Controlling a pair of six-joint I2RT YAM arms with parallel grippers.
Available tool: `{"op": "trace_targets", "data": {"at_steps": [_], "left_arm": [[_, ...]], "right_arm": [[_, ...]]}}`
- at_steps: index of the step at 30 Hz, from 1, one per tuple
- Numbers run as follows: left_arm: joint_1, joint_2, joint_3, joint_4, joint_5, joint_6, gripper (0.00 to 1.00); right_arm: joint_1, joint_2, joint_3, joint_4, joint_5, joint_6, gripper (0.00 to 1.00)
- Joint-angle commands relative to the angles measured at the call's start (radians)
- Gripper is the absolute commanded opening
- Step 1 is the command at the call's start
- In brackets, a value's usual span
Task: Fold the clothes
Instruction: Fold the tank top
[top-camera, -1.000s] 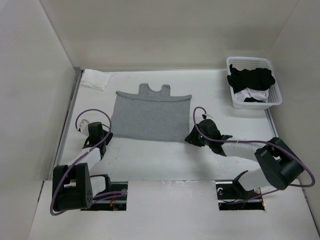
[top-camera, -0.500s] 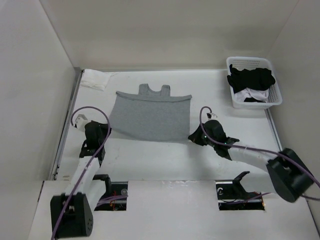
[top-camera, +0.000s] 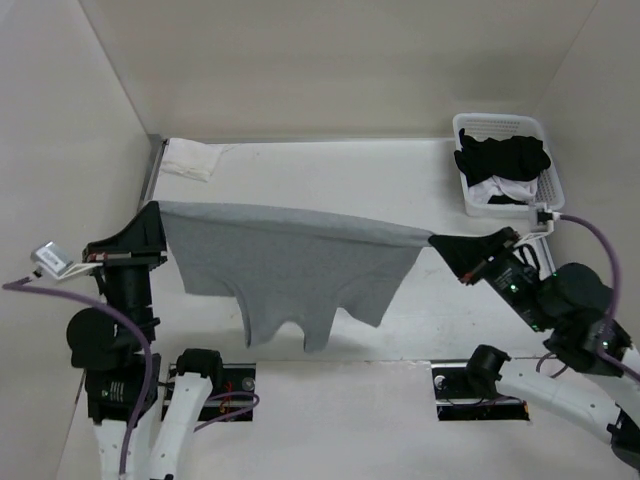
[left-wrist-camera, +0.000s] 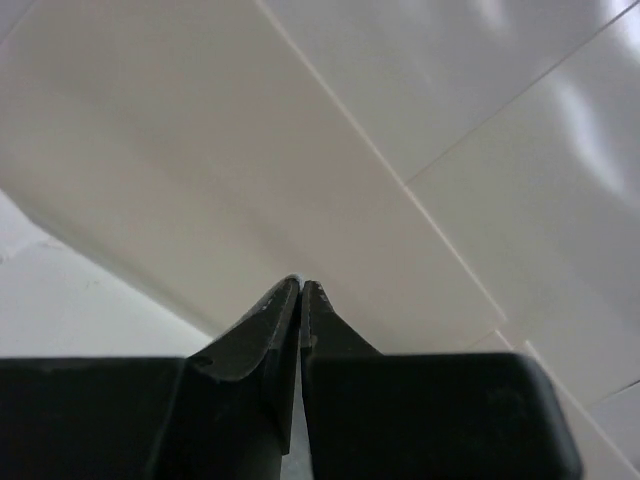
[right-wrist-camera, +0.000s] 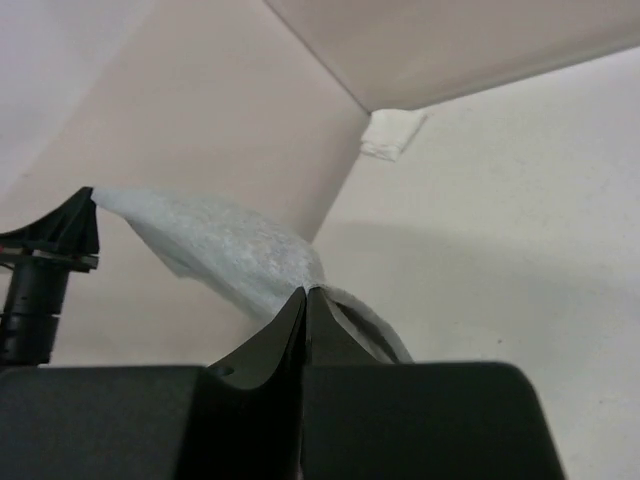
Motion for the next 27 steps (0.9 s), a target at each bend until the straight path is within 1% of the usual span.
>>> {"op": "trace_targets", "data": {"at_steps": [1, 4, 6, 7, 9, 11, 14, 16, 18, 20, 23, 25, 27], "left_arm": [[-0.007, -0.002, 0.067, -0.117, -0.007, 0.031, 0.00], [-0.010, 0.004, 0.029, -0.132, -0.004, 0.031, 0.00], [-0.013, 0.013, -0.037, -0.123, -0.005, 0.027, 0.00], [-0.013, 0.025, -0.076, -0.115, -0.008, 0.026, 0.01], [-0.012, 0.071, -0.164, -0.080, -0.011, 0.023, 0.01], [-0.001, 0.149, -0.257, -0.002, -0.004, 0.011, 0.01], [0.005, 0.350, -0.352, 0.176, -0.008, -0.011, 0.01], [0.011, 0.529, -0.364, 0.306, -0.013, -0.020, 0.01], [0.017, 0.716, -0.328, 0.424, 0.001, -0.051, 0.01], [0.004, 0.885, -0.245, 0.512, 0.008, -0.066, 0.01], [-0.012, 1.082, -0.072, 0.535, 0.028, -0.057, 0.01], [-0.013, 1.160, 0.014, 0.532, 0.035, -0.043, 0.01], [-0.004, 1.222, 0.083, 0.512, 0.054, -0.038, 0.01]], "right_arm": [[0.092, 0.008, 0.084, -0.175, 0.134, -0.040, 0.00], [0.133, 0.054, 0.100, -0.184, 0.175, -0.044, 0.01], [0.130, 0.094, 0.076, -0.172, 0.171, -0.046, 0.01], [0.104, 0.115, 0.056, -0.160, 0.157, -0.049, 0.01], [0.010, 0.164, 0.007, -0.111, 0.094, -0.066, 0.01], [-0.128, 0.230, -0.047, -0.038, -0.034, -0.072, 0.01], [-0.368, 0.378, -0.112, 0.116, -0.246, -0.063, 0.01], [-0.466, 0.501, -0.115, 0.214, -0.315, -0.048, 0.00], [-0.524, 0.647, -0.064, 0.289, -0.343, -0.038, 0.01], [-0.558, 0.797, 0.030, 0.325, -0.366, -0.047, 0.01], [-0.614, 0.984, 0.181, 0.325, -0.394, -0.058, 0.01], [-0.650, 1.096, 0.282, 0.311, -0.404, -0.057, 0.00], [-0.673, 1.170, 0.356, 0.287, -0.424, -0.055, 0.00]]}}
